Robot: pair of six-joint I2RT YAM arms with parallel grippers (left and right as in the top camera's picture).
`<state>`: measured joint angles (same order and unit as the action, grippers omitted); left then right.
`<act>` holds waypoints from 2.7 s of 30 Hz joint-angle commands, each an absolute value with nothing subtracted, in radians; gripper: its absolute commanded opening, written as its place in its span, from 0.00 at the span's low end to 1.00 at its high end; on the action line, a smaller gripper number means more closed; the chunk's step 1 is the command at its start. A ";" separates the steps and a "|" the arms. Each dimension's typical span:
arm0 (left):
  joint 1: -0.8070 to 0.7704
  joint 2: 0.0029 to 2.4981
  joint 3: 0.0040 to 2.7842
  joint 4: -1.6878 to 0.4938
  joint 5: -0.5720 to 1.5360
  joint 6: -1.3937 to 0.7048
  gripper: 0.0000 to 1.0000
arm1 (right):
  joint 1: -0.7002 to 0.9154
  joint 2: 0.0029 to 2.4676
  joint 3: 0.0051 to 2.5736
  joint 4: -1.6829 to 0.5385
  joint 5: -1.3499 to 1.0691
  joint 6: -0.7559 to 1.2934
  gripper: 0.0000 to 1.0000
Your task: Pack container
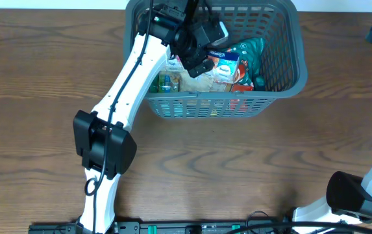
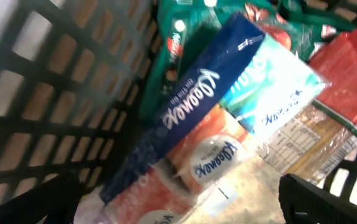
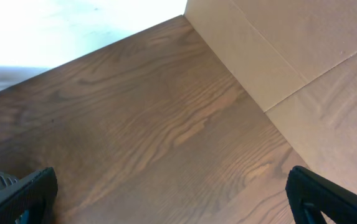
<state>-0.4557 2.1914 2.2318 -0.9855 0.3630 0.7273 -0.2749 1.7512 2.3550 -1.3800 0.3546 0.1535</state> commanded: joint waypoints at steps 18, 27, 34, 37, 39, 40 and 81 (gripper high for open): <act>-0.255 1.739 2.241 -0.847 -0.323 0.279 0.98 | -0.280 1.751 2.357 -1.382 0.358 0.171 0.99; -0.056 1.734 2.241 -0.953 -0.323 0.155 0.98 | -0.280 1.751 2.357 -1.382 0.358 0.171 0.99; -0.038 1.734 2.241 -0.957 -0.324 0.155 0.99 | -0.280 1.751 2.357 -1.382 0.357 0.171 0.99; -0.038 1.734 2.241 -0.957 -0.324 0.155 0.99 | -0.280 1.751 2.357 -1.382 0.358 0.171 0.99; -0.038 1.734 2.241 -0.957 -0.324 0.155 0.99 | -0.280 1.751 2.357 -1.382 0.358 0.171 0.99; -0.038 1.734 2.241 -0.957 -0.324 0.155 0.99 | -0.280 1.751 2.357 -1.382 0.358 0.171 0.99; -0.029 1.653 2.241 -1.014 -0.323 0.146 0.99 | -0.280 1.751 2.357 -1.382 0.358 0.171 0.99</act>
